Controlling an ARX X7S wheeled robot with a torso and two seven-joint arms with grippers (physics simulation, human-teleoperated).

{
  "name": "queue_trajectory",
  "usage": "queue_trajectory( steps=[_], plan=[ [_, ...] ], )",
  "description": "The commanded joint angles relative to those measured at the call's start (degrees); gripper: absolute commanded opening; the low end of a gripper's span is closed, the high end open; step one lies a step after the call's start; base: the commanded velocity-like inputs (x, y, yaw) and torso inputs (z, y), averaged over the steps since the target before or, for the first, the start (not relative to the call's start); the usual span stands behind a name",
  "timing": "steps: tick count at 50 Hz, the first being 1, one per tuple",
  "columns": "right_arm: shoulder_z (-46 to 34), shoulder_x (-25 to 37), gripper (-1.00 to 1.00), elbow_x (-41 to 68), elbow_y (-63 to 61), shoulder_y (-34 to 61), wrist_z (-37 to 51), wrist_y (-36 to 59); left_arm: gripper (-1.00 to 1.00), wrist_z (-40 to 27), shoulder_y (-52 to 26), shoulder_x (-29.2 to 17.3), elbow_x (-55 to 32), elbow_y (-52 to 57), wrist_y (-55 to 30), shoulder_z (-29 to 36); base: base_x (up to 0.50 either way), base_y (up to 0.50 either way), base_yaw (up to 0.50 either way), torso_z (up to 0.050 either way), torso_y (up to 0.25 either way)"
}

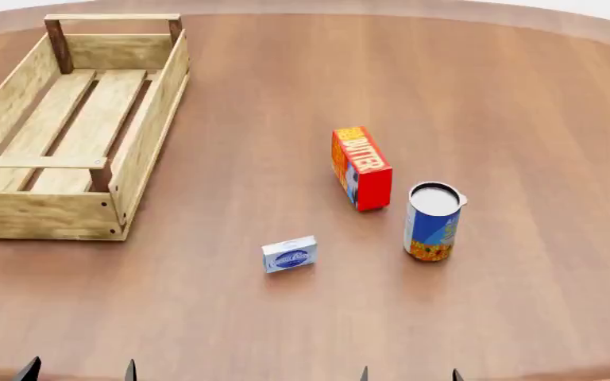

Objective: Pick up the cream cheese and put it in the tray.

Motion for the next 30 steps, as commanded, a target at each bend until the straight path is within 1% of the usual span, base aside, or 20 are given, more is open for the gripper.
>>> queue_trajectory(
  steps=[1, 8, 17, 21, 22, 24, 26, 30],
  plan=[
    [-0.95, 0.83, 1.00, 0.44, 0.36, 0.23, 1.86, -0.12, 1.00, -1.10, -0.10, -0.87, -1.03, -0.06, -0.05, 0.98, 0.00, 0.00, 0.00, 0.000, 0.000],
    [-2.55, 2.15, 1.00, 1.47, 0.47, 0.43, 3.69, 0.59, 1.00, -2.60, -1.13, -2.28, -2.24, -1.32, -0.26, 2.32, 0.00, 0.00, 0.00, 0.000, 0.000],
    [-3.68, 2.96, 1.00, 1.74, 0.15, 0.34, 5.85, 1.10, 1.00, -4.36, -0.79, -3.17, -2.19, 0.04, -1.99, 4.00, 0.00, 0.00, 0.00, 0.000, 0.000],
    [-3.85, 3.07, 1.00, 1.57, -0.58, 0.38, 7.46, 2.35, 1.00, -6.26, -0.39, -3.82, 0.37, 0.98, -0.31, 5.16, 0.00, 0.00, 0.00, 0.000, 0.000],
    [-3.79, 3.07, 1.00, 1.86, -3.12, 0.07, 7.81, 4.03, 1.00, -7.94, -0.49, -4.07, 3.35, 2.21, -1.01, 5.98, 0.00, 0.00, 0.00, 0.000, 0.000],
    [-3.61, 3.23, 1.00, 3.85, -8.24, -0.62, 7.31, 6.13, 1.00, -6.82, -0.09, -4.14, 1.59, 5.32, -1.18, 6.22, 0.00, 0.00, 0.00, 0.000, 0.000],
    [-4.15, 3.80, 1.00, 3.69, -14.05, -1.10, 7.55, 7.97, 1.00, -7.75, -0.50, -4.28, 3.81, 9.14, -3.08, 7.27, 0.00, 0.00, 0.00, 0.000, 0.000],
    [-4.41, 4.45, 1.00, 4.21, -19.69, -1.26, 7.97, 9.93, 1.00, -8.08, -1.80, -4.73, 6.70, 14.63, -6.89, 9.21, 0.00, 0.00, 0.00, 0.000, 0.000]
  ],
)
